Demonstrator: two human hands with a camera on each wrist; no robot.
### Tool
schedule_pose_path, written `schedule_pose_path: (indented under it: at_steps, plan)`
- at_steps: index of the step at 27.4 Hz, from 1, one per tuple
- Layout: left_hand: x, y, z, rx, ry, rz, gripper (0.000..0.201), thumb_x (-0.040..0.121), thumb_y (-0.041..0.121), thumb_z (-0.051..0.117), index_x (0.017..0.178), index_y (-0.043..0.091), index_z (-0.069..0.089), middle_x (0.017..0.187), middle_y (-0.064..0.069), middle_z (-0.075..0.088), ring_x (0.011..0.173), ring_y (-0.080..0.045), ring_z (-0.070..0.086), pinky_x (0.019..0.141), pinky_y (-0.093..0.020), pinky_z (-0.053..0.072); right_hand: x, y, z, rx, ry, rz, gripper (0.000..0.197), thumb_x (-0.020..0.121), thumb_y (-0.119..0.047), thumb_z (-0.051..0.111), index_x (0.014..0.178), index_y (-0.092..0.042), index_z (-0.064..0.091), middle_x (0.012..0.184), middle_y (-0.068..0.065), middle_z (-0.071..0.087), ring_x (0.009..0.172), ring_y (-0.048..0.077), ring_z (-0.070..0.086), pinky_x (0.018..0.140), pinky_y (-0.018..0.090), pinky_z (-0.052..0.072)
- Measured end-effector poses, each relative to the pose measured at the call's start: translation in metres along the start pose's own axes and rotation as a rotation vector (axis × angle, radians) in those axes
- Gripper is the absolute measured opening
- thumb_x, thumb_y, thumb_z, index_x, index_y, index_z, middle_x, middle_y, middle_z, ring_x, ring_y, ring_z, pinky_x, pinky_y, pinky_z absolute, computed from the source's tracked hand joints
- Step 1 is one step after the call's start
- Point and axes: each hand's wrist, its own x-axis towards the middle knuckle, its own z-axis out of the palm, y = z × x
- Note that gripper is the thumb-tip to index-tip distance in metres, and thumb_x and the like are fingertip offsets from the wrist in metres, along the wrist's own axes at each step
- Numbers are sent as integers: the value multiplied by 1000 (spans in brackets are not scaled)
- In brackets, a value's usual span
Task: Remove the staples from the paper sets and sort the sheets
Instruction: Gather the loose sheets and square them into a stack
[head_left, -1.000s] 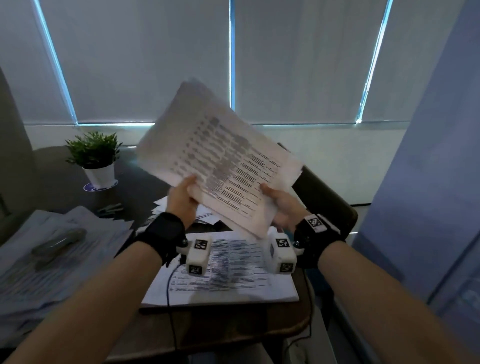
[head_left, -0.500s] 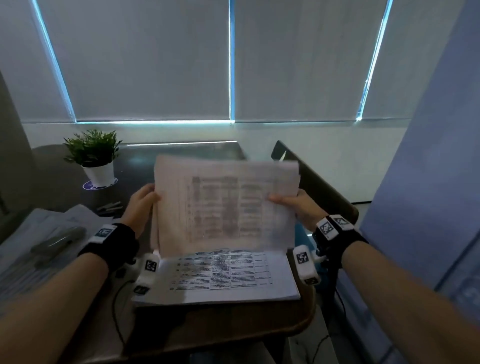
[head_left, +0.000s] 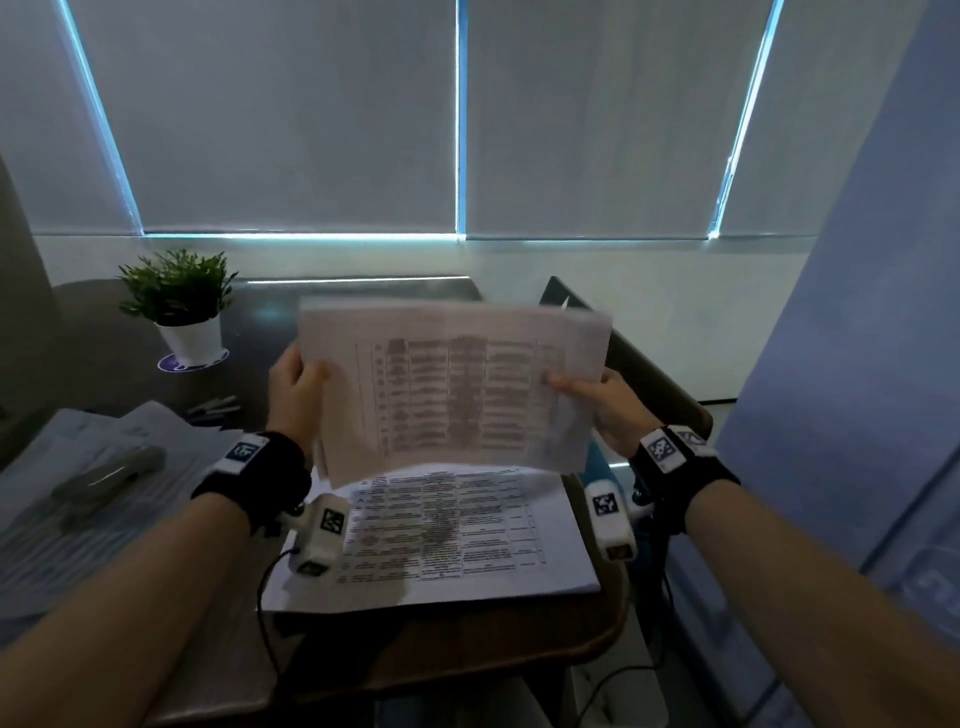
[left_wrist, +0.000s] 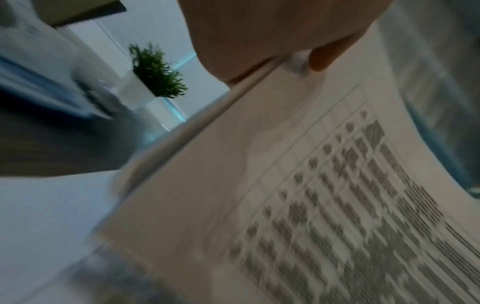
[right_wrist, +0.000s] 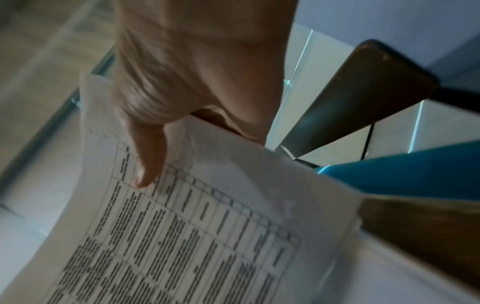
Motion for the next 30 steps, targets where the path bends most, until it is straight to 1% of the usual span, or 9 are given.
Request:
schedule_pose_path:
  at_steps: [4, 8, 14, 17, 21, 24, 26, 28, 30]
  plan:
    - [-22, -30, 0, 8, -17, -191, 19, 85, -2, 43, 84, 13, 55, 78, -4, 58, 74, -20, 57, 65, -30, 46, -10, 30, 8, -28, 0, 88, 34, 75, -11, 79, 107, -11, 67, 107, 11, 72, 109, 36, 63, 95, 50, 51]
    - [-10, -5, 12, -6, 112, -76, 21, 84, -6, 40, 88, 10, 52, 72, 1, 51, 61, -5, 50, 62, -27, 40, -4, 8, 20, 43, 55, 19, 27, 85, -8, 70, 111, -6, 67, 112, 14, 71, 108, 38, 64, 93, 52, 53]
    - [-1, -1, -1, -23, 21, -53, 28, 88, 1, 43, 112, 14, 50, 88, 2, 57, 78, -10, 56, 64, -25, 47, -2, -4, 16, 46, 7, 2, 36, 88, -13, 69, 122, -4, 64, 117, 11, 70, 106, 25, 67, 80, 36, 58]
    - [-8, -21, -4, 34, 14, -142, 25, 87, 3, 50, 109, 15, 54, 92, -3, 61, 87, -22, 60, 76, -37, 51, -6, 6, 20, 26, 13, 63, 27, 85, -16, 73, 111, -8, 68, 104, 7, 75, 96, 23, 70, 72, 32, 56]
    - [5, -7, 0, 32, 69, -48, 18, 85, 1, 49, 81, 18, 52, 76, -2, 54, 70, -15, 52, 63, -27, 45, 4, -9, 22, 17, 87, -18, 25, 84, -21, 74, 105, -10, 69, 101, 7, 74, 94, 26, 68, 72, 32, 55]
    - [8, -2, 0, 46, 4, -73, 26, 87, -3, 47, 81, 22, 52, 78, 0, 56, 71, -13, 54, 63, -26, 45, 15, -28, 23, -293, 241, -279, 33, 86, -21, 73, 118, -20, 64, 107, 3, 68, 97, 19, 65, 78, 25, 53]
    - [2, -9, 1, 48, -44, -163, 20, 88, -1, 50, 94, 16, 57, 84, -1, 61, 76, -16, 59, 67, -28, 48, 21, -43, 29, -742, 324, -499, 45, 89, -23, 69, 131, -25, 57, 116, 2, 66, 107, 17, 62, 92, 27, 50]
    - [-5, -19, 2, 24, -33, -237, 17, 89, 2, 53, 101, 12, 60, 91, -9, 65, 84, -26, 63, 76, -37, 52, 24, -51, 48, -1169, 344, -709, 61, 91, -29, 63, 148, -27, 40, 141, 7, 52, 132, 23, 46, 114, 45, 33]
    - [-8, -26, 1, 5, -10, -249, 13, 88, 6, 55, 98, 13, 62, 99, -16, 66, 91, -30, 63, 83, -47, 51, 24, -51, 77, -1301, 230, -767, 75, 92, -34, 58, 156, -23, 21, 158, 8, 29, 147, 26, 24, 120, 46, 13]
